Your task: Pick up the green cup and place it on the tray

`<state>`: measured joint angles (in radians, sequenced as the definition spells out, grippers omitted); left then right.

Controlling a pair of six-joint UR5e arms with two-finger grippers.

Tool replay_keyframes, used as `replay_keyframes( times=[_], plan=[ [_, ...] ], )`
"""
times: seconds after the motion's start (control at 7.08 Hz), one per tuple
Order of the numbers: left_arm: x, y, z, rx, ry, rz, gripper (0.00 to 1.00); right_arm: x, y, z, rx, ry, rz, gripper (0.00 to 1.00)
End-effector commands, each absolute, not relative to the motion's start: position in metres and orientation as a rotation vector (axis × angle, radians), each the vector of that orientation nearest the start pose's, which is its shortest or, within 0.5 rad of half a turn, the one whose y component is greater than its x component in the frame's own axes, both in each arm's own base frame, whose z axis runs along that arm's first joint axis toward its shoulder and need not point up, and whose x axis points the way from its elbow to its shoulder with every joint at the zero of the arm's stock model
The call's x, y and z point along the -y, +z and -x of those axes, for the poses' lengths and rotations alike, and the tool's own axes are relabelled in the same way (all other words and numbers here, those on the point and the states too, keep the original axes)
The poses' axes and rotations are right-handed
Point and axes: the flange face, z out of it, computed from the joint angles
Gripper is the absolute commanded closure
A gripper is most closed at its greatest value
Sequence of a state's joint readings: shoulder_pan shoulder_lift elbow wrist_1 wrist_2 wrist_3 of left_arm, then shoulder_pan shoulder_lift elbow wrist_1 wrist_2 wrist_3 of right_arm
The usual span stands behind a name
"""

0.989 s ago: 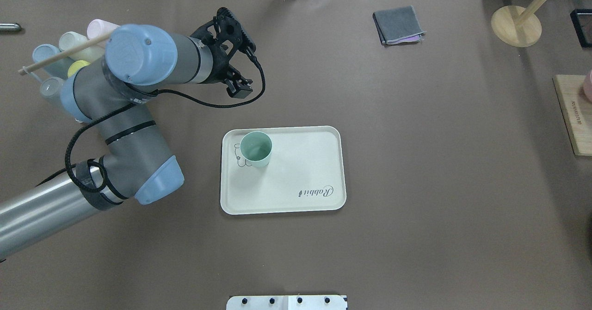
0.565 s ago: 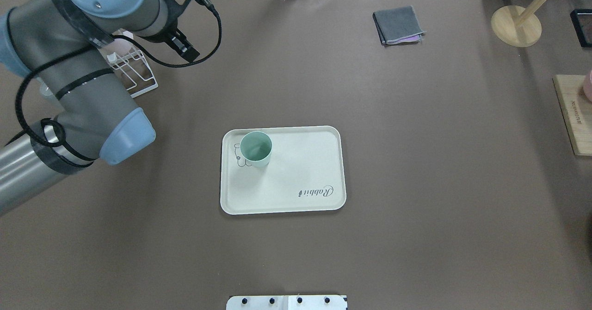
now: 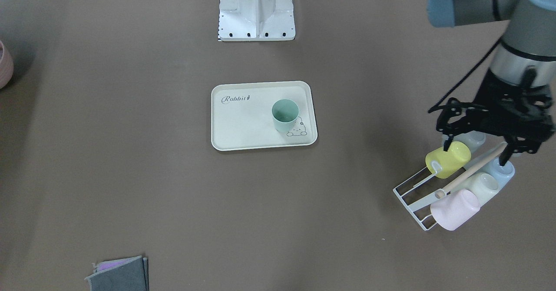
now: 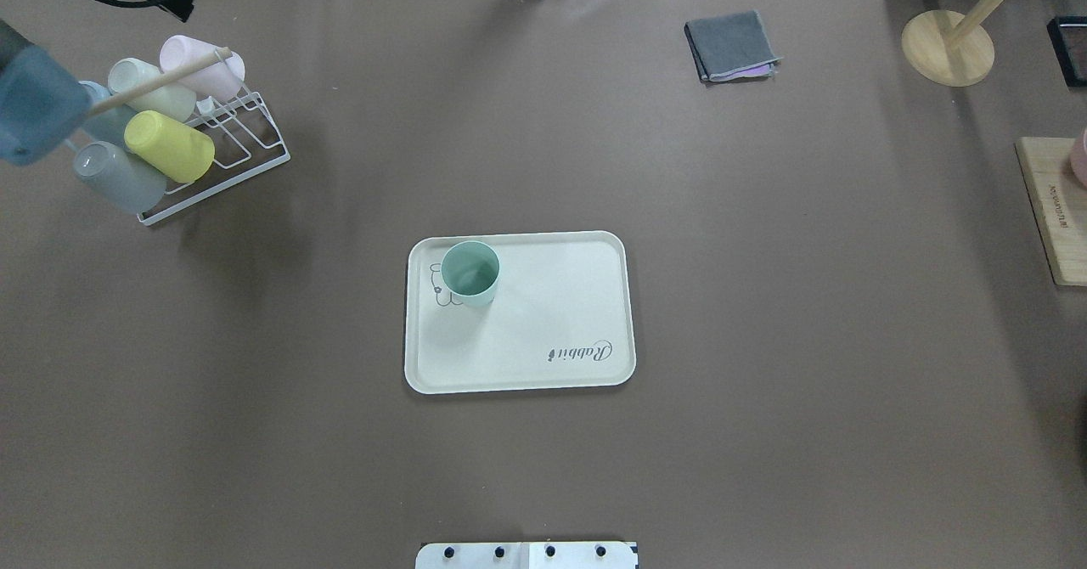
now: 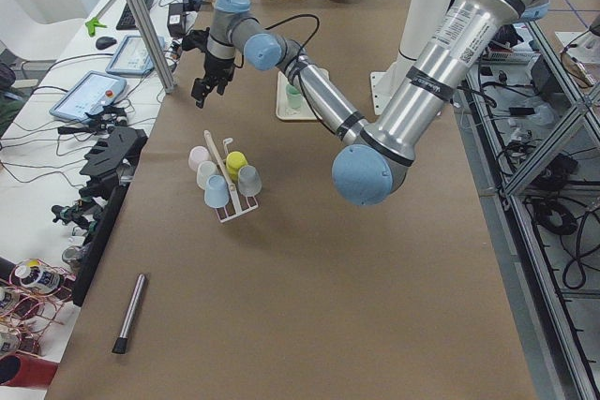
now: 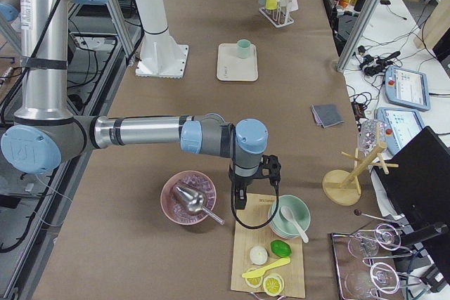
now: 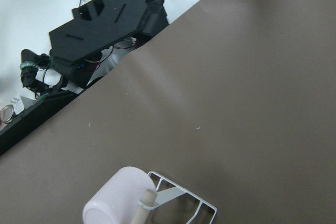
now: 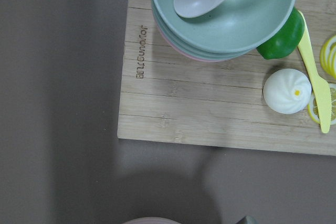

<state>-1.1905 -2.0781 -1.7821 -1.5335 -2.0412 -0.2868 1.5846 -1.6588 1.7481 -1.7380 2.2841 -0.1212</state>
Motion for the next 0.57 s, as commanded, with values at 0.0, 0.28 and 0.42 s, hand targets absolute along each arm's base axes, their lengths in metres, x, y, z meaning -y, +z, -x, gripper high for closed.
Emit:
replay_keyframes(
  times=[0.0, 0.28, 0.42],
  plan=[
    [0.618, 0.366, -0.066, -0.756, 0.102, -0.315, 0.01, 0.446, 0.632, -0.074, 0.716, -0.076, 0.024, 0.00],
    [0.611, 0.441, -0.015, -0.818, 0.044, -0.202, 0.01, 0.445, 0.634, -0.074, 0.717, -0.075, 0.027, 0.00],
    [0.589, 0.496, -0.009, -0.786, 0.138, -0.169, 0.01, 0.445, 0.630, -0.074, 0.718, -0.079, 0.019, 0.00]
  ],
)
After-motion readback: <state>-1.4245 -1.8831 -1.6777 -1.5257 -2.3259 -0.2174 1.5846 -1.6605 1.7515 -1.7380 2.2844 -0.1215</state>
